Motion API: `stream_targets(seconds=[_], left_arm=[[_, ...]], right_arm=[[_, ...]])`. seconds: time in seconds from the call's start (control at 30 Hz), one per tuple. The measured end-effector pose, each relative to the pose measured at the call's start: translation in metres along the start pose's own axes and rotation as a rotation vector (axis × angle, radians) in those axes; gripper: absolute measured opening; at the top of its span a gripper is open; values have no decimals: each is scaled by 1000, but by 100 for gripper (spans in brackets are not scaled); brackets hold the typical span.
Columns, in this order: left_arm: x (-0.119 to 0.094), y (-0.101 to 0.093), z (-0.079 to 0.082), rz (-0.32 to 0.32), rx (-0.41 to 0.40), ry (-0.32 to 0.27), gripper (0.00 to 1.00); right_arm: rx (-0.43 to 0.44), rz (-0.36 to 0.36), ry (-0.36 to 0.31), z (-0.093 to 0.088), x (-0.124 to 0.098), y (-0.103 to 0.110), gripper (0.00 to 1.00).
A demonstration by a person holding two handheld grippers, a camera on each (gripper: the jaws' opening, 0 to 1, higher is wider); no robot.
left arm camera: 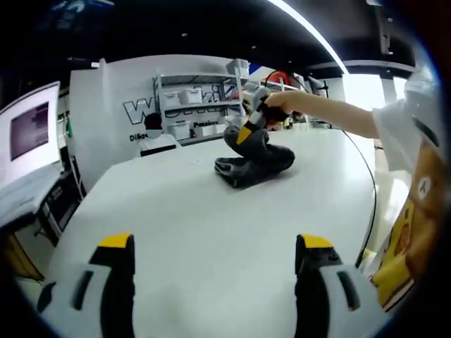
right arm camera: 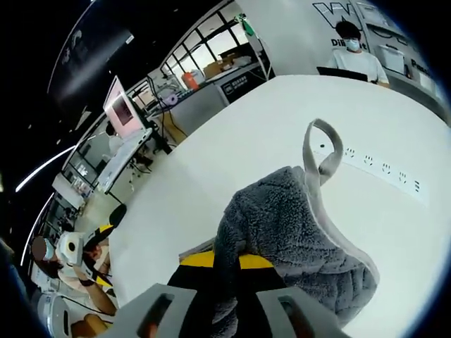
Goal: Fold the towel on the table until its edges align and the towel forms a compact rectangular stack.
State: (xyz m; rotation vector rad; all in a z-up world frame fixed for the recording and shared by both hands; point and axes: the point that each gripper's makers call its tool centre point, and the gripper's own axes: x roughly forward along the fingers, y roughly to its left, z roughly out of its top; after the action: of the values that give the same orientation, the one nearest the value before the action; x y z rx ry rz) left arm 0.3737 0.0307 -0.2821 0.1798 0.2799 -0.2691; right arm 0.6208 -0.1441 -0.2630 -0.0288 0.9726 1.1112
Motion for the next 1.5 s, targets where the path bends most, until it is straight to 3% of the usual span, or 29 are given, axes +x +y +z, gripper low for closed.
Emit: stream_targets(seconds=[0.87,1.5], left_arm=[[-9,3,-20,12,-48,0,99],[-15,1,-22,12,-55,-11,99]], right_arm=[[-15,-51,123,-3,42,-5,8],[-45,-86,180,-9,50,-1,10]])
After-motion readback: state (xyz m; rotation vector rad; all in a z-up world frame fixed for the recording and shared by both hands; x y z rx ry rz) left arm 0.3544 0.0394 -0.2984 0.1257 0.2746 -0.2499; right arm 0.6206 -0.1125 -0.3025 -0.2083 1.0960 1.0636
